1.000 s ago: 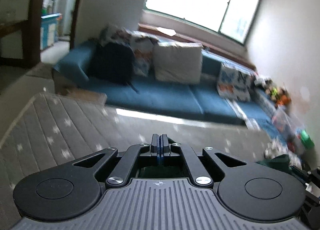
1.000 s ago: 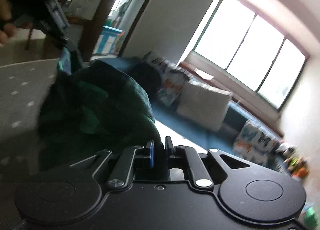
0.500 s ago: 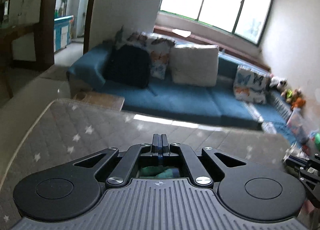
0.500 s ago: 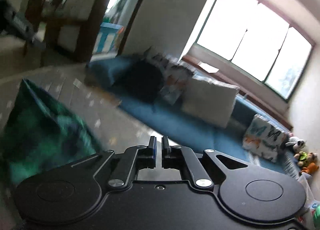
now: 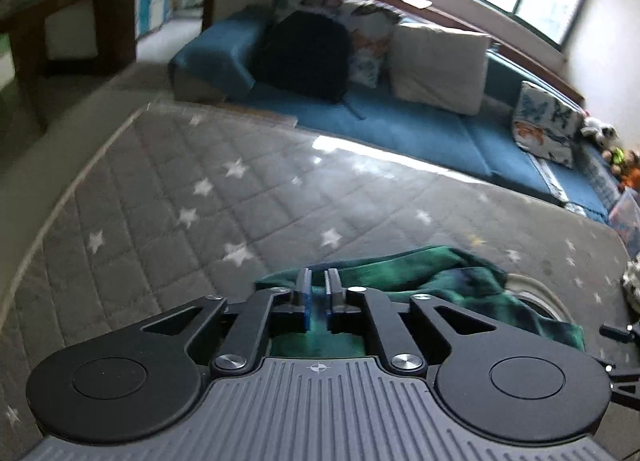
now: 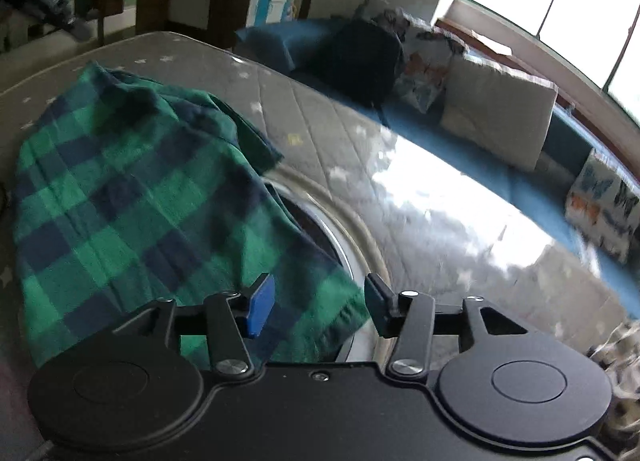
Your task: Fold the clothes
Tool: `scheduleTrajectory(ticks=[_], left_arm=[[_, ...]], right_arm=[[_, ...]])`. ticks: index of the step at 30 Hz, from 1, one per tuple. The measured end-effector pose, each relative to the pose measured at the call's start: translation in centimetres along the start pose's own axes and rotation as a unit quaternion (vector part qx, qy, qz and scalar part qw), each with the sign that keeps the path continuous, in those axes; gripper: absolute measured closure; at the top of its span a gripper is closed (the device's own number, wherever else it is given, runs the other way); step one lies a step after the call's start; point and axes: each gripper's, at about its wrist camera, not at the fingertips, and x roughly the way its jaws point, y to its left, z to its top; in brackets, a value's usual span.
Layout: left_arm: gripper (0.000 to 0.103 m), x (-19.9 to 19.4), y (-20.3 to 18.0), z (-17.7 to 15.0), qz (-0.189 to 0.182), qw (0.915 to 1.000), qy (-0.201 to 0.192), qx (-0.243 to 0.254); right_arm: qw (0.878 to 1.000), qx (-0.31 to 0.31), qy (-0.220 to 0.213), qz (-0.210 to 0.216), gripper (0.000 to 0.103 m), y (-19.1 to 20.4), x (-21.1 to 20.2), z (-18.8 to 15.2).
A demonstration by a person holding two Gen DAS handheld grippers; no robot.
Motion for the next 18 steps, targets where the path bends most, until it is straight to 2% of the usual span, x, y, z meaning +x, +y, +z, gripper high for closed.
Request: scheduleTrajectory(ticks=[1,5,7,10,13,17,18], left_arm=[[0.072,0.5,0.6,0.0,0.002,0.9999,0.005,-0.01],[0.068,1.8,1.4,-0.2,0.005,0.9996,0.022,-0.014],[0.064,2.3,1.6,-0.3,0.006,0.9995,0.027,-0.017],[0.056,3.2,2.0,-0.2,0.011,0.9989,0.033,-0.031],[0.052,4.2,2.0,0.1,0.011,0.9978,0.042,-0.051],[0.048,4.7,2.3,0.8,-0.003,0.9958,0.039,-0.083],[0.046,4.8,2.4,1.0,-0.008,0.9951,0.039,-0.091]], right_arm=[[1.0,0.016,0.003,0.007,0.037,-0.4,0.5,-0.2],[0.997,0.077,0.015,0.026,0.036,-1.8,1.9,-0.9],[0.994,0.103,0.024,0.031,0.032,-2.4,2.6,-1.2],[0.991,0.126,0.031,0.039,0.032,-2.6,3.1,-1.7],[0.988,0.146,0.032,0.043,0.032,-2.7,3.1,-2.0],[0.988,0.148,0.029,0.029,0.049,-2.2,2.7,-2.0],[0.988,0.146,0.029,0.027,0.058,-2.2,2.7,-2.0]])
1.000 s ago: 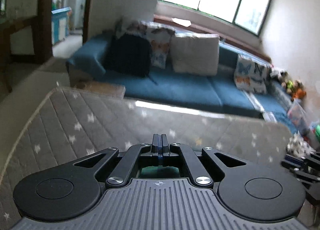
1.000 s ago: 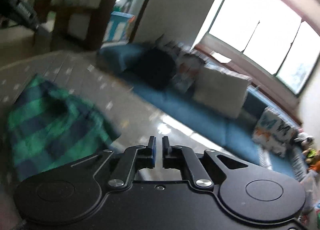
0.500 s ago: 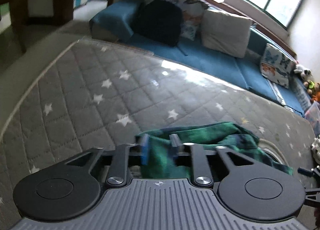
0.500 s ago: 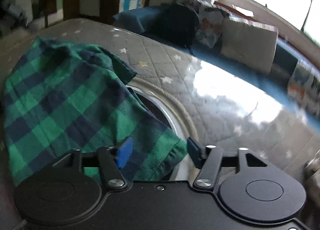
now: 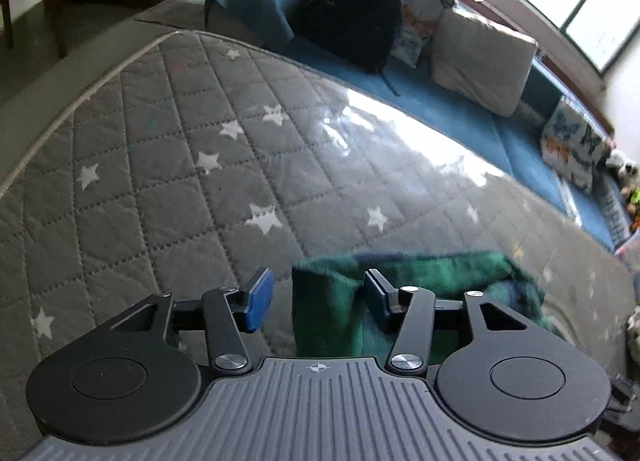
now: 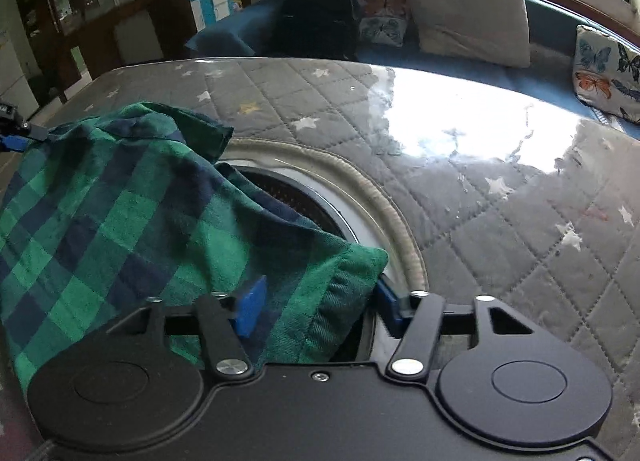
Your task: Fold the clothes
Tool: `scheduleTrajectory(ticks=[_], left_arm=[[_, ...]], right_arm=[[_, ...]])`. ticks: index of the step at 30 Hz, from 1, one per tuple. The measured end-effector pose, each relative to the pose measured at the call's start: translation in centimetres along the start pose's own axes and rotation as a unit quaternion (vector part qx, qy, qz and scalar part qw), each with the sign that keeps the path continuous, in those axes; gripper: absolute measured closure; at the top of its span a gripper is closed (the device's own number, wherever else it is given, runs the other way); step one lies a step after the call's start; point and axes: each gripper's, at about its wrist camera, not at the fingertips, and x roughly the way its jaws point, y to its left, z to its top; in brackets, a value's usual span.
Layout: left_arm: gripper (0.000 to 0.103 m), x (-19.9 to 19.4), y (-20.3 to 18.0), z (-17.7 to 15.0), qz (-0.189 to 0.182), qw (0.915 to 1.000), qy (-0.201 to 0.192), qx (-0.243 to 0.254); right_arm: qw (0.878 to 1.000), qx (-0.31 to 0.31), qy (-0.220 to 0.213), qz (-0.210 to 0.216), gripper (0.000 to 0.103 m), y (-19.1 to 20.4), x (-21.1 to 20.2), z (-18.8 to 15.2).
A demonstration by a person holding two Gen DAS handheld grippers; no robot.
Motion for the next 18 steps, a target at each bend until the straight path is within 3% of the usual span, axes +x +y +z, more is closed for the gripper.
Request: scheduleTrajectory(ticks=[4,6,8,10,13,18], left_arm=[[0.045,0.4,-0.3,0.3,-0.011,0.9999,0.004,-0.005],[0.046,0.9,-0.5,0.2,-0.014,0.9998,0.015,-0.006],[0.058,1.4,-0.5,0.0,-0.017,0.9995,0.026,-0.008],[0.086,1.6,-0.4,-0.2,-0.026,0.9989,0.038,-0.011],[0.093,1.3,-0.2,-0.5,-0.031,0.9988,0.036,-0.014],[0.097,-0.9,-0.6,-0.7,-0.028,0.9994,0.01,-0.016]], right_arm=[[1.0,-0.004,-0.001,0.005,0.08,0.4,-0.3,-0.2],[1.0,-0.012,-0.006,0.001,0.085,0.9,-0.4,-0.3],[1.0,-0.023,-0.011,-0.005,0.088,1.4,-0.6,-0.4],[0.999,-0.042,-0.023,-0.015,0.089,2.0,-1.2,-0.5],[0.997,-0.065,-0.041,-0.025,0.09,2.8,-2.2,-0.3],[0.991,-0.1,-0.08,-0.045,0.093,4.0,-4.2,0.3]])
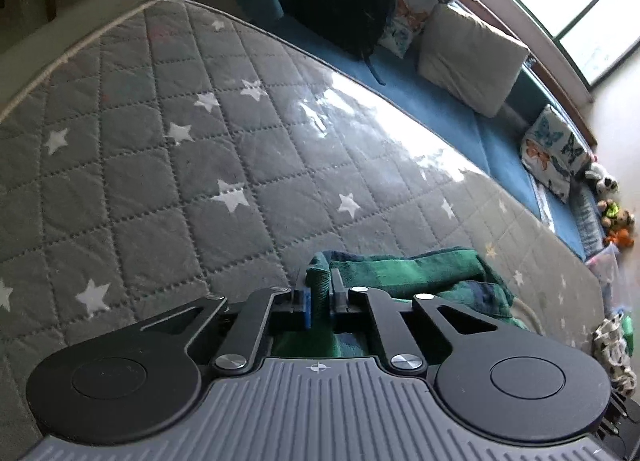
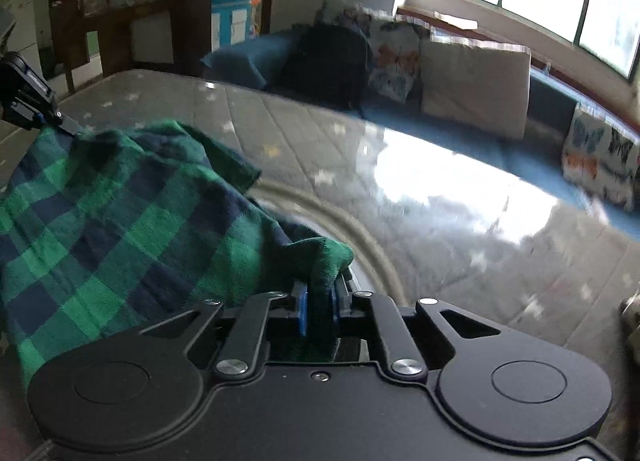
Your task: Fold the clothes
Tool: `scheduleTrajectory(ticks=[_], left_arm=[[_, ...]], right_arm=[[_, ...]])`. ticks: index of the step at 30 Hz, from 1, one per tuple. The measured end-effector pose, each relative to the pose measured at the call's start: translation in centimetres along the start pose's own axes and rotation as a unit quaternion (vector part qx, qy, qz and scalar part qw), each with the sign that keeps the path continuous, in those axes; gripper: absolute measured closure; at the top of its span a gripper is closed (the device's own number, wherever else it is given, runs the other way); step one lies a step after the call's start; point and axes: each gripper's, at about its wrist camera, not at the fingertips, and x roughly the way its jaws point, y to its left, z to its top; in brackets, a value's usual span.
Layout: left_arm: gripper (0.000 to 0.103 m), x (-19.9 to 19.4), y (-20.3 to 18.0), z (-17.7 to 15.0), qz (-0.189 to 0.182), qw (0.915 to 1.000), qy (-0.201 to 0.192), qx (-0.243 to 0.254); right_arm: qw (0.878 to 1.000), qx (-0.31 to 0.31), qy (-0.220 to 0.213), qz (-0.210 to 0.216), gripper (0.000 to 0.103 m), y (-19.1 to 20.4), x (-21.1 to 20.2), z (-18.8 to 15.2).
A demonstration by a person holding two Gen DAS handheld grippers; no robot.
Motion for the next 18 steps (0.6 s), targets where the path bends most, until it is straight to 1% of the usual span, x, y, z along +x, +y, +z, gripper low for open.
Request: scheduleTrajectory(ticks=[2,3,7,9,10,13,15,18], left_arm=[[0.097,-1.2,-0.6,0.2,-0.003,0.9998,-0.017,0.008],[0.097,-2.3,-1.3,0.4,-0.006,0.9993,-0.034,0.016],[0.097,-5.4,-4.0,1.5,-0.019,0.996,-0.08,0.035],[0.097,-6.2,-5.0,2.0,-0.022,0.9946,-0.094,0.038],[0.097,-7.3,-6.3,2.9,-0.03,0.992,-0.116,0.038],[0.097,-9.2,-8.6,4.5,-0.047,0.9857,-0.158,0.037],[0.097,-10.5,-10.2,5.8,-0.056,0.981,-0.182,0.036],[0.097,-12.3,-12.1,7.2,-0.069,0.9753,-0.207,0.033]], right_arm=[[0.999,-0.029,-0.026,-0.02,0.093,0.6,-1.3,0.7],[0.998,-0.04,-0.036,-0.028,0.093,0.8,-1.8,1.2],[0.994,-0.068,-0.06,-0.061,0.095,0.7,-2.5,3.4],[0.992,-0.074,-0.072,-0.076,0.095,0.4,-2.8,4.7],[0.99,-0.079,-0.082,-0.089,0.095,0.2,-3.0,5.7],[0.98,-0.094,-0.117,-0.132,0.096,-0.7,-3.8,9.0],[0.974,-0.102,-0.131,-0.152,0.096,-1.2,-4.3,10.4],[0.957,-0.118,-0.171,-0.205,0.096,-2.6,-5.6,14.0]])
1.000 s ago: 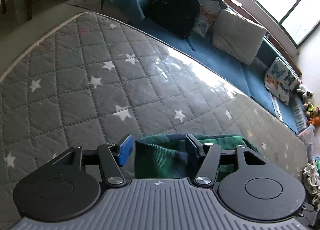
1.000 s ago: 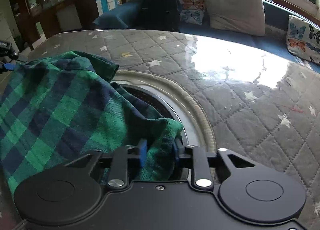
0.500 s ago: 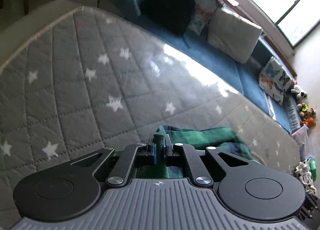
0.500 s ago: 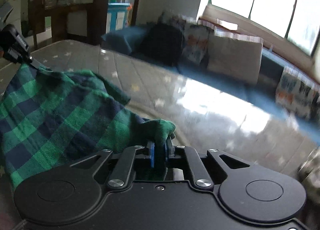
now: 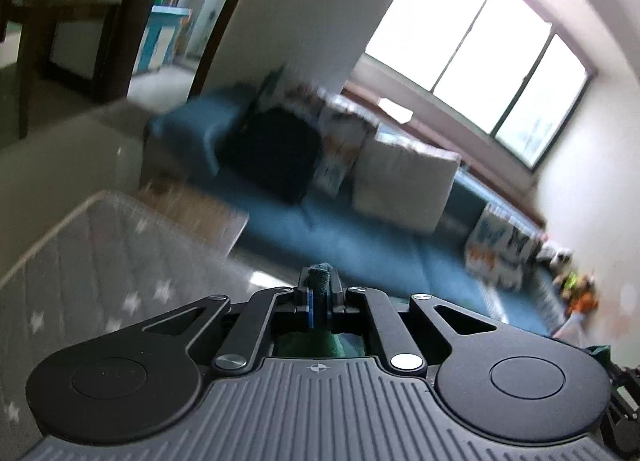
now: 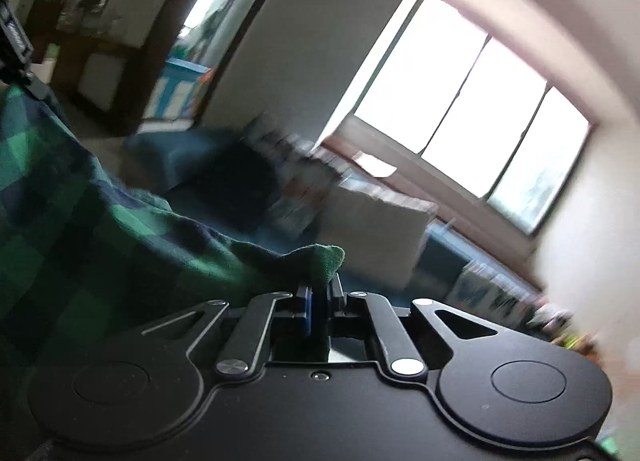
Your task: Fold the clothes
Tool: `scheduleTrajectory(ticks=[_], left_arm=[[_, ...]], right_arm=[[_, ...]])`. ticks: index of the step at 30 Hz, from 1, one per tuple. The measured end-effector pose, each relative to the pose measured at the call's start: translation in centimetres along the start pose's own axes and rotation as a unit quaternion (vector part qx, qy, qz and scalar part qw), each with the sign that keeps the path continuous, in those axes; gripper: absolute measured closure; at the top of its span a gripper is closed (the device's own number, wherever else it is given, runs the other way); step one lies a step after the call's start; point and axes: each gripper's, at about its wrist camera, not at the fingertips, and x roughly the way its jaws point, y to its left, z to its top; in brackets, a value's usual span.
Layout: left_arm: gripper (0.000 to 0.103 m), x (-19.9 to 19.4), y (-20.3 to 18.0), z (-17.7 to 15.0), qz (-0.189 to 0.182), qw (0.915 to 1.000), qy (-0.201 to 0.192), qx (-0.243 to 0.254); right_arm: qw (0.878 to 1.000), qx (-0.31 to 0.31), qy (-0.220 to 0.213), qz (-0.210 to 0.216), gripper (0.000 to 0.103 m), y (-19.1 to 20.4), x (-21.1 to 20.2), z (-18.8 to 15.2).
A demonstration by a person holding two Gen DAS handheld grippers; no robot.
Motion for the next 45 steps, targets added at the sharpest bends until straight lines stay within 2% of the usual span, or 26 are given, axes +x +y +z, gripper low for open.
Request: scheduleTrajectory(ticks=[4,6,8,10,12,14,15,18,19,23,28,33,35,36,37,38,39,44,45], left_arm=[[0.097,-3.1,-3.8,3.5,-0.03,0.9973,-0.067,0.0],[0.097,-4.7,-5.0,4.0,-0.04,0.9952,-0.089,0.007],[0.097,-6.2,-5.7,3.5,-0.045,0.9937,-0.101,0.021],[0.097,-7.5,-5.6,2.0,-0.042,0.9935,-0.099,0.036],[0.097,-8.3,-4.9,-0.5,-0.035,0.9948,-0.083,0.047],[0.097,-8.9,-4.0,-2.7,-0.029,0.9954,-0.07,0.058],[0.097,-9.6,-3.1,-5.2,-0.021,0.9954,-0.06,0.072],[0.097,-10.6,-1.1,-9.9,-0.014,0.9952,-0.037,0.089],[0.097,-11.3,0.4,-13.3,-0.012,0.996,-0.011,0.088],[0.097,-12.6,3.9,-19.9,-0.01,0.9962,0.042,0.076],[0.097,-15.3,7.3,-25.7,0.01,0.9938,0.073,0.083],[0.095,-16.8,10.1,-28.7,0.04,0.9888,0.108,0.095],[0.093,-17.7,11.0,-29.7,0.045,0.9863,0.118,0.106],[0.093,-18.0,11.3,-29.9,0.048,0.9854,0.12,0.11],[0.093,-18.2,11.5,-30.1,0.046,0.984,0.124,0.119],[0.093,-18.4,11.6,-30.2,0.047,0.9829,0.128,0.124],[0.092,-18.8,11.7,-30.1,0.045,0.9834,0.126,0.123],[0.086,-20.0,11.2,-29.5,0.025,0.9844,0.119,0.127],[0.082,-20.2,10.5,-29.2,0.018,0.9836,0.111,0.141]], right_arm=[[0.996,0.006,-0.056,-0.067,0.096,-3.7,0.1,4.2],[0.993,0.006,-0.08,-0.09,0.096,-4.8,-0.4,5.2],[0.989,0.011,-0.104,-0.109,0.097,-6.1,-1.6,5.9],[0.988,0.016,-0.113,-0.108,0.096,-6.7,-2.9,5.3],[0.988,0.01,-0.116,-0.105,0.097,-6.6,-4.2,4.1],[0.99,-0.006,-0.103,-0.094,0.097,-5.6,-5.8,1.0],[0.992,-0.011,-0.093,-0.088,0.097,-5.0,-6.5,-0.6],[0.996,-0.018,-0.06,-0.064,0.097,-2.8,-8.9,-5.4],[0.997,-0.018,-0.048,-0.056,0.097,-1.7,-9.8,-7.3],[1.0,-0.007,0.004,-0.012,0.097,2.1,-13.3,-14.3],[0.997,-0.018,0.06,0.047,0.096,6.6,-18.3,-19.8],[0.99,-0.025,0.106,0.085,0.095,8.5,-21.6,-20.9],[0.988,-0.02,0.117,0.101,0.091,8.6,-22.8,-21.0],[0.987,-0.019,0.119,0.109,0.086,8.5,-23.4,-21.0],[0.986,-0.018,0.121,0.117,0.074,8.4,-23.9,-20.9],[0.984,-0.013,0.122,0.129,0.07,8.4,-24.0,-20.5],[0.983,-0.014,0.119,0.139,0.065,8.6,-24.2,-20.0],[0.98,-0.043,0.084,0.173,0.062,9.8,-25.5,-17.9],[0.979,-0.047,0.079,0.181,0.055,9.9,-24.9,-17.4]])
